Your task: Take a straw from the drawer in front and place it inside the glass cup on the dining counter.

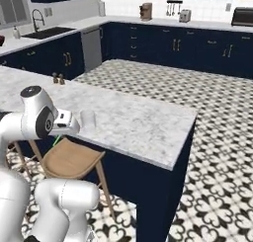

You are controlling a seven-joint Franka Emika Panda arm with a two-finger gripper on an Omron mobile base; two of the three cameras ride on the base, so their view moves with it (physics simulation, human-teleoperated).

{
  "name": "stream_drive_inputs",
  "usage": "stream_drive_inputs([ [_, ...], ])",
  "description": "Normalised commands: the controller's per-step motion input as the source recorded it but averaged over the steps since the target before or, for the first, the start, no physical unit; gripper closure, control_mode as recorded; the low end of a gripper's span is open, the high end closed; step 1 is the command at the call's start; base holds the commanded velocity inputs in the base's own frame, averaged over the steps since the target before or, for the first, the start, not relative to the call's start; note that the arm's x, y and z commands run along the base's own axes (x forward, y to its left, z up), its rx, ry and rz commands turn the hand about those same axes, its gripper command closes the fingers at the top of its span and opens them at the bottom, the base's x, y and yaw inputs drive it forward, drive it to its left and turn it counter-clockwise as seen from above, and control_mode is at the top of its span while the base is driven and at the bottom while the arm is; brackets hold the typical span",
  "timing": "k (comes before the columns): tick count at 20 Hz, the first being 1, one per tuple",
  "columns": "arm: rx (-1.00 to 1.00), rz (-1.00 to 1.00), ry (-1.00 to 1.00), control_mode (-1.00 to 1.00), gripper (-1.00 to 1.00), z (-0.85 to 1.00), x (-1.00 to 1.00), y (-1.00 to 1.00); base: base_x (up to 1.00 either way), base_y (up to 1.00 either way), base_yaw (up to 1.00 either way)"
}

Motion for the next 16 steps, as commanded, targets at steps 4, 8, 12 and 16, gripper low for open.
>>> stream_drive_inputs([
  [4,0.00,0.00,0.00,1.00,1.00,0.00,0.00,0.00,0.00,0.83,-0.62],
  [8,0.00,0.00,0.00,1.00,1.00,0.00,0.00,0.00,0.00,0.85,-0.58],
  [12,0.00,0.00,0.00,1.00,1.00,0.00,0.00,0.00,0.71,0.52,-0.31],
  [16,0.00,0.00,0.00,1.00,1.00,0.00,0.00,0.00,1.00,0.02,-0.20],
])
